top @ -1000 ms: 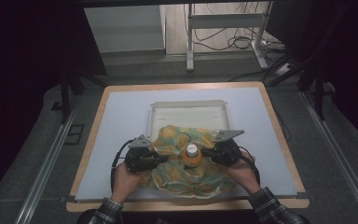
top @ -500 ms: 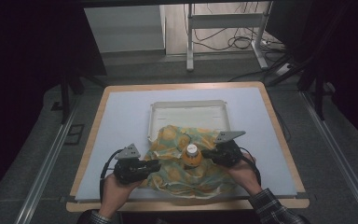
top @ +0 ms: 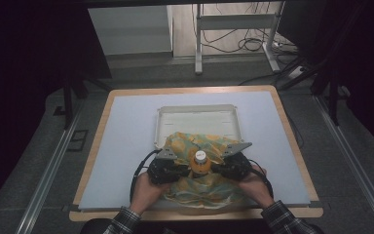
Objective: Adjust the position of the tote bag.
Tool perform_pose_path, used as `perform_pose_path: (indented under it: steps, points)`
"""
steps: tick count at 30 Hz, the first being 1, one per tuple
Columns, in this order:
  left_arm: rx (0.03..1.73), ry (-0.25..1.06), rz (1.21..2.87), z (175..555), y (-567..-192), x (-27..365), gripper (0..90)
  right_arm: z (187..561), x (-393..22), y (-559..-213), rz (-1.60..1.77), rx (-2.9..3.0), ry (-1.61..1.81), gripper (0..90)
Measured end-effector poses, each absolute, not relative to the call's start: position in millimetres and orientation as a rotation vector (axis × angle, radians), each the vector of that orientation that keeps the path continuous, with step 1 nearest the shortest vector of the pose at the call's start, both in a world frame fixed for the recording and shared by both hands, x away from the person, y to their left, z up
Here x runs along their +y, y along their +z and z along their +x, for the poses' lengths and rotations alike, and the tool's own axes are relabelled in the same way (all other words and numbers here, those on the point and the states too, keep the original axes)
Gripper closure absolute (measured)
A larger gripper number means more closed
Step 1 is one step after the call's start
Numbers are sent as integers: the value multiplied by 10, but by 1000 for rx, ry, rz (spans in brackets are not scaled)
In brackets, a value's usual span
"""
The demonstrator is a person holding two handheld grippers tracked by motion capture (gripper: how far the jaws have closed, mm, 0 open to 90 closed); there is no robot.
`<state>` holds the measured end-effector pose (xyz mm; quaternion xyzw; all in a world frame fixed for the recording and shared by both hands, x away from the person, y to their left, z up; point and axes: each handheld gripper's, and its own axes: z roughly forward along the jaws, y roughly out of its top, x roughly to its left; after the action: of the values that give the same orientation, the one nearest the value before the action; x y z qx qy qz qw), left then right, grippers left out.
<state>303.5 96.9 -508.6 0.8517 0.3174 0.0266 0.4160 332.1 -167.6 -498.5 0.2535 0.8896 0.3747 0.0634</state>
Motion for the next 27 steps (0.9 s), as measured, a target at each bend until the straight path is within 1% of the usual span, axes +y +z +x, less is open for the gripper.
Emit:
perform_pose_path:
  steps: [11,23,27]
  points:
    - [776,-14,2233,2914,-5246,946,774,3095,-1676,-5171,700,2805,1025,887]
    - [742,-123,2271,2660,-5330,979,789,2892,-1713,-5201,675,2871,1028,889]
    - [739,-101,2268,2640,-5283,1007,783,2854,-1729,-5192,671,2883,1027,888]
